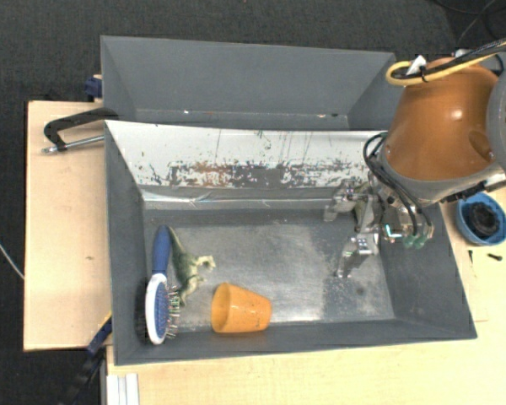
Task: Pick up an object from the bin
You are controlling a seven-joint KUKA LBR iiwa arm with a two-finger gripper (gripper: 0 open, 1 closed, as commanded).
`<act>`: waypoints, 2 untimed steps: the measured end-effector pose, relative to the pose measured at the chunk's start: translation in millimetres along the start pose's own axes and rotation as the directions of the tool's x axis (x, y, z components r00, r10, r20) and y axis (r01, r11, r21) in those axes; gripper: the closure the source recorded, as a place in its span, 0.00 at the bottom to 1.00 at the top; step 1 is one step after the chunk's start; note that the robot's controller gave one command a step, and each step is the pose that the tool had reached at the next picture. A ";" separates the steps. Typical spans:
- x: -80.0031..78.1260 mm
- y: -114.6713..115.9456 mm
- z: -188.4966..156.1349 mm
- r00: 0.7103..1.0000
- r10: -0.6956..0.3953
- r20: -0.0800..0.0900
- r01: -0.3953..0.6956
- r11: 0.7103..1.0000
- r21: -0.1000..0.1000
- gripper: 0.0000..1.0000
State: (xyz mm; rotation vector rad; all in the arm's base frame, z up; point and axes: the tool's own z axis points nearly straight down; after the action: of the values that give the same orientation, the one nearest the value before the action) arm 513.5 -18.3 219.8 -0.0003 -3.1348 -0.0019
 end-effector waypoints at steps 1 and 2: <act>-21.2 45.0 -80.1 0.990 -0.142 0.022 0.142 0.990 0.002 0.00; -42.0 75.5 94.6 0.974 -0.228 0.001 0.228 0.974 0.001 0.00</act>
Offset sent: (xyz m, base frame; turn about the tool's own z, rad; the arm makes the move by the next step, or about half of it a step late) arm 0.0189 0.0421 0.0751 -0.1393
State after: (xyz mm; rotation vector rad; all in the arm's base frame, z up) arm 554.9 57.3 125.0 0.3594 -3.1150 -0.0019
